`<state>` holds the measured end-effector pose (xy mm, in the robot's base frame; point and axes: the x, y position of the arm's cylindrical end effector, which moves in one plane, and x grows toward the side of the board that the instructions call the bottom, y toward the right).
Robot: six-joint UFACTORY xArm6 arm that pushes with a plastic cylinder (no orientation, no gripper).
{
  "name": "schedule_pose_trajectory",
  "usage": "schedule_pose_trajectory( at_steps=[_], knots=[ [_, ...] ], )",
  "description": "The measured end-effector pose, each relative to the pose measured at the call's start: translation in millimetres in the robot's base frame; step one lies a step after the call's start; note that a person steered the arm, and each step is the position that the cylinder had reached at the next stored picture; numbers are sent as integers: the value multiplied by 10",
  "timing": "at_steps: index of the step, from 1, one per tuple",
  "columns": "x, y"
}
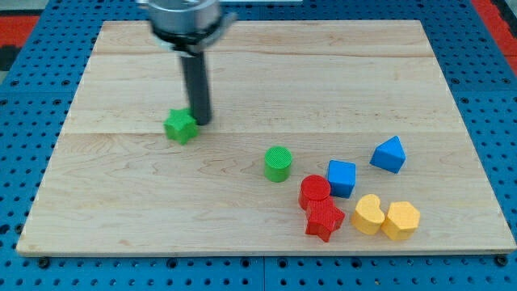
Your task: Take the green blocks to the center left of the board
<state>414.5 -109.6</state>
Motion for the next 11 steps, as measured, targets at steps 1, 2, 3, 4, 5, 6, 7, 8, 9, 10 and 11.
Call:
schedule_pose_trajectory(
  at_steps=[1, 2, 3, 4, 5, 6, 7, 8, 9, 10, 11],
  knots=[
    [400, 65],
    [173, -480],
    [27, -896],
    [-97, -103],
    [-143, 989],
    [399, 1769],
    [837, 1739],
    [922, 1023],
    [896, -37],
    [1147, 214],
    [1354, -353]
  ],
)
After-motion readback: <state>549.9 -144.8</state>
